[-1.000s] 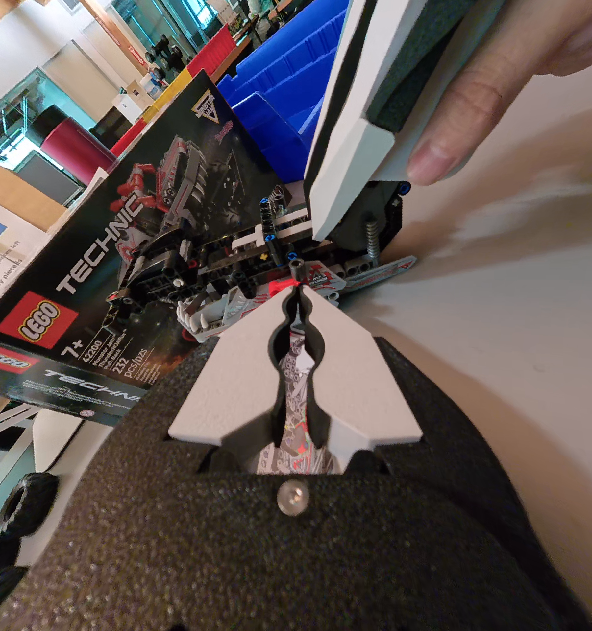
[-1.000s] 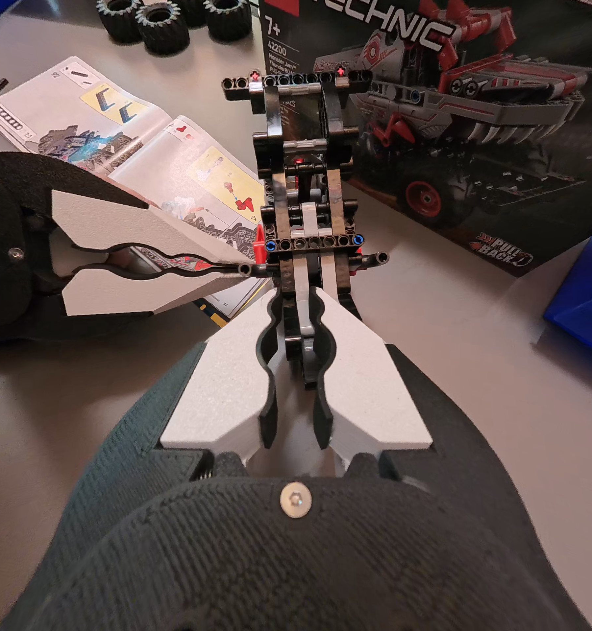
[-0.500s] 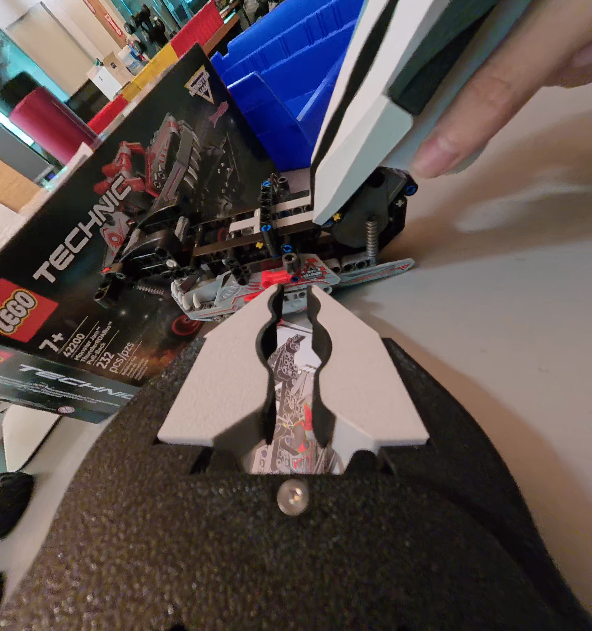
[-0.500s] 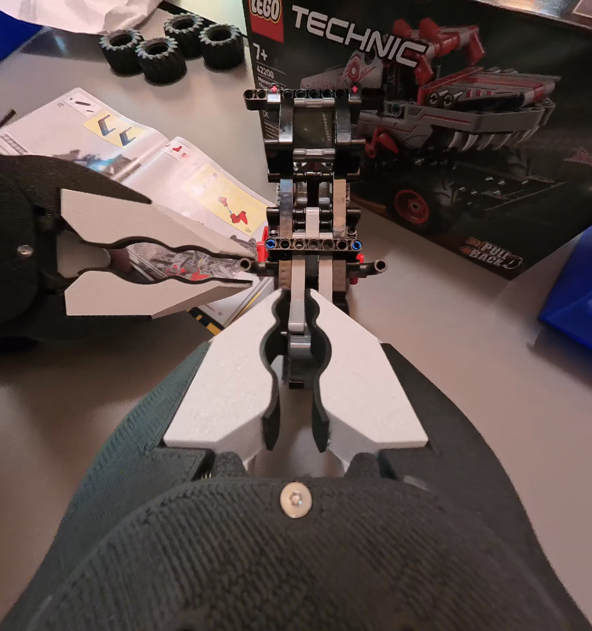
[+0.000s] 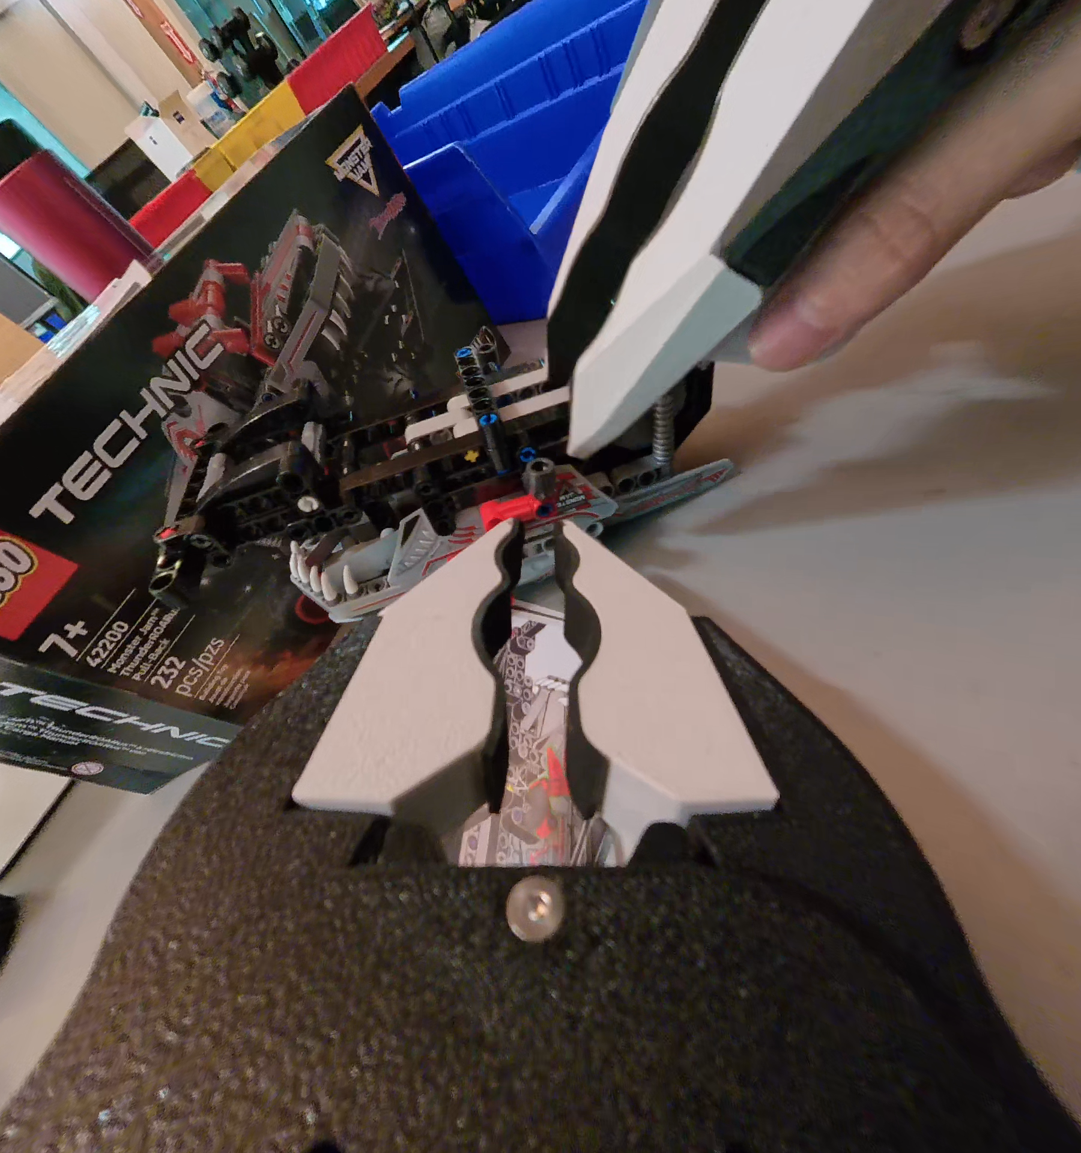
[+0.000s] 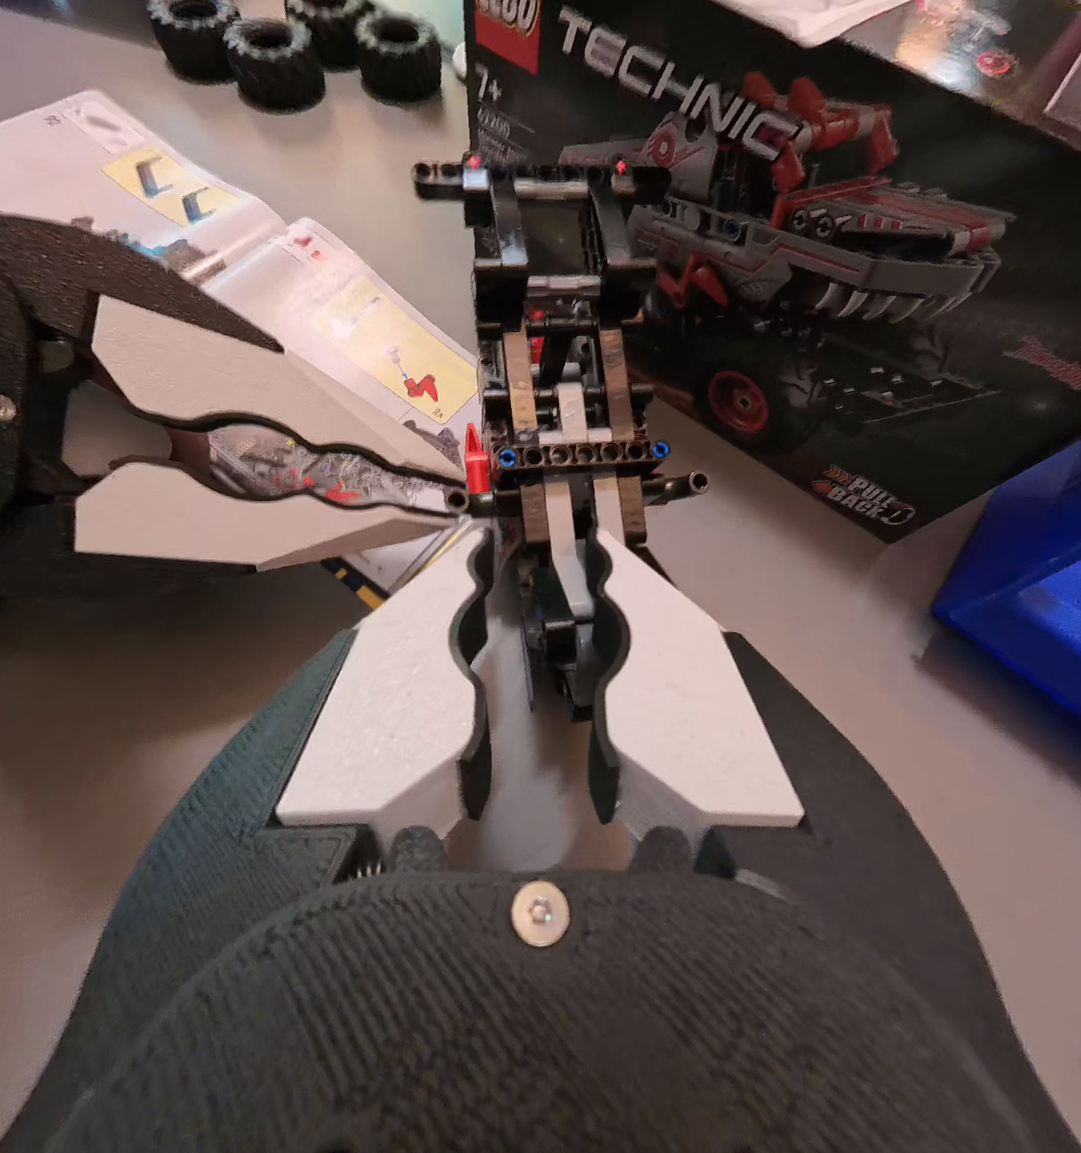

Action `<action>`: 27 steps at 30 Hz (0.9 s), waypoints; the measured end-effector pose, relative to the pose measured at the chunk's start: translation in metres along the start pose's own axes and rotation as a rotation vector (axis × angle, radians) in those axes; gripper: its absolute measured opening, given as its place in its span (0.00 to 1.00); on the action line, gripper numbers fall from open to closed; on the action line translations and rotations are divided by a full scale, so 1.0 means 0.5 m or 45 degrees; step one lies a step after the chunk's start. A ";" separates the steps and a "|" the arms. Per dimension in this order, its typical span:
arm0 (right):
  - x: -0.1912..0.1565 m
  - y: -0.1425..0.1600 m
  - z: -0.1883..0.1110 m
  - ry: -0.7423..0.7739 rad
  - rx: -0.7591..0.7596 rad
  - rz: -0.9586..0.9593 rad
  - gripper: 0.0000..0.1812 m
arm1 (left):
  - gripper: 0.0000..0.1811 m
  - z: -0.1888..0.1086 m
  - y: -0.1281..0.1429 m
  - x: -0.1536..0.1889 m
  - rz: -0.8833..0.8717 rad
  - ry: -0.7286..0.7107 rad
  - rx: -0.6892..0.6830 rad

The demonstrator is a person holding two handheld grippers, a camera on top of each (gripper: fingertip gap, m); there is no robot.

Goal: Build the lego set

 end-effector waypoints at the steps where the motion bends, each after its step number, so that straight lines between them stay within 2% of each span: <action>1: -0.001 0.001 -0.002 -0.027 -0.021 -0.011 0.18 | 0.04 0.000 0.000 0.001 0.007 -0.001 0.001; 2: -0.002 -0.001 -0.005 -0.052 -0.012 -0.007 0.22 | 0.04 0.000 0.000 0.002 0.010 0.000 0.001; 9: 0.009 -0.005 -0.038 0.028 -0.005 0.007 0.28 | 0.04 -0.004 -0.001 -0.006 -0.044 0.007 0.013; 13: 0.012 -0.006 -0.020 0.085 -0.025 -0.015 0.34 | 0.04 -0.004 0.000 -0.001 -0.016 0.003 0.011; 18: 0.026 -0.027 -0.005 0.037 -0.101 -0.019 0.37 | 0.04 -0.018 -0.002 0.019 0.014 0.012 0.008; 21: 0.032 -0.037 0.012 -0.032 -0.183 -0.057 0.37 | 0.04 -0.038 -0.004 0.049 0.094 0.061 -0.025; 23: 0.037 -0.029 0.029 -0.068 -0.317 -0.091 0.37 | 0.06 -0.057 -0.001 0.058 0.222 0.075 -0.099; 25: 0.039 -0.018 0.040 -0.074 -0.397 -0.135 0.35 | 0.10 -0.080 0.013 0.043 0.393 0.060 -0.228; 27: 0.037 -0.005 0.046 -0.083 -0.467 -0.144 0.30 | 0.15 -0.103 0.033 0.003 0.461 0.054 -0.315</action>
Point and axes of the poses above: each gripper's, where its closed fingertips meet, z out along the fingers, y out of its underside, x = y × z across the jaws, the point moved 10 cm from there along -z, back along the fingers, and after that the axes turned 5 degrees about -z, right-handed, at the moved point
